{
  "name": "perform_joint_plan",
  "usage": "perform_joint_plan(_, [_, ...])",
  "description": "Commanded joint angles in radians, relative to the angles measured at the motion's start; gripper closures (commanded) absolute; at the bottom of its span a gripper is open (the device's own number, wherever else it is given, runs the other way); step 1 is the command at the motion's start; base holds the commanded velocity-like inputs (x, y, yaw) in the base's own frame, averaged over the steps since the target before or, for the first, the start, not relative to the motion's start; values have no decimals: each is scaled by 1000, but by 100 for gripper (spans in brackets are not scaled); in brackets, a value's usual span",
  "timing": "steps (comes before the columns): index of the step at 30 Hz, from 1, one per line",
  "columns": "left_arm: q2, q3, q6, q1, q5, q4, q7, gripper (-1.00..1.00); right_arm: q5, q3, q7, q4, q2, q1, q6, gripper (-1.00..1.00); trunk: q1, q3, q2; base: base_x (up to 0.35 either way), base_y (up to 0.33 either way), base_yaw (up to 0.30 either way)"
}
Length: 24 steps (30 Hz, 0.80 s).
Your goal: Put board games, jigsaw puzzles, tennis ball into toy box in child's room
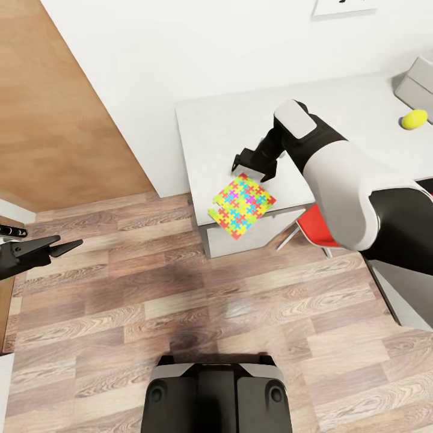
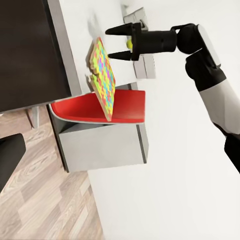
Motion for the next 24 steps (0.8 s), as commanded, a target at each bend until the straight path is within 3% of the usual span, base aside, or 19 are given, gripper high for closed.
perform_joint_plan(1, [0, 0, 11, 0, 0, 0, -4, -100, -9, 2, -10, -13, 0, -1, 1, -100, 1, -1, -1, 0, 0, 0])
perform_joint_plan(24, [0, 1, 11, 0, -3, 0, -5, -100, 1, 10, -17, -189, 0, 5, -7, -100, 1, -1, -1, 0, 0, 0])
